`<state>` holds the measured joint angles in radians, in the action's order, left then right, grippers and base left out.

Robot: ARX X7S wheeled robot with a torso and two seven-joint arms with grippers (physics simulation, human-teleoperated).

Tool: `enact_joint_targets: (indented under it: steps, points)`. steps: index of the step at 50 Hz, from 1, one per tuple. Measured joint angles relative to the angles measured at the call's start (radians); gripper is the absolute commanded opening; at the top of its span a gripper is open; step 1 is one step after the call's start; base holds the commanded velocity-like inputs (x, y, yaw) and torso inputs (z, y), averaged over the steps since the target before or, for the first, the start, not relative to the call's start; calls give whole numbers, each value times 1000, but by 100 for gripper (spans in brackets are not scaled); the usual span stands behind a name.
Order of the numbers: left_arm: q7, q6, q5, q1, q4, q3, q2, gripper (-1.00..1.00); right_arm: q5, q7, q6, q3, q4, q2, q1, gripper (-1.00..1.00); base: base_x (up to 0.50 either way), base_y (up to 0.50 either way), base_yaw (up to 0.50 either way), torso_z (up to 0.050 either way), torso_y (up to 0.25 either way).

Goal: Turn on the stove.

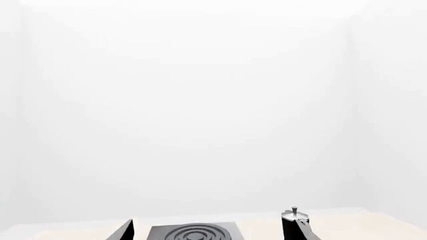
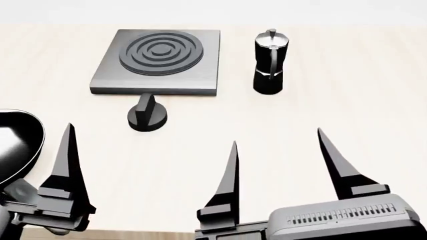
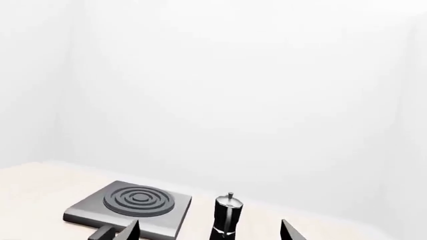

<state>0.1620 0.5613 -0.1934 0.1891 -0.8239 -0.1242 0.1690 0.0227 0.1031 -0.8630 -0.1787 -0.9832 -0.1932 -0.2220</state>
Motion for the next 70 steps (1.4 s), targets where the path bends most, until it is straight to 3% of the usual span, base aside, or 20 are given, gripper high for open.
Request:
enact_joint_targets:
  steps: [70]
  points:
    - [56,-18,-60,4,7,-3,39,100,83,84,-17,-34,-37,-59,-28,100,0,153,0,0,0]
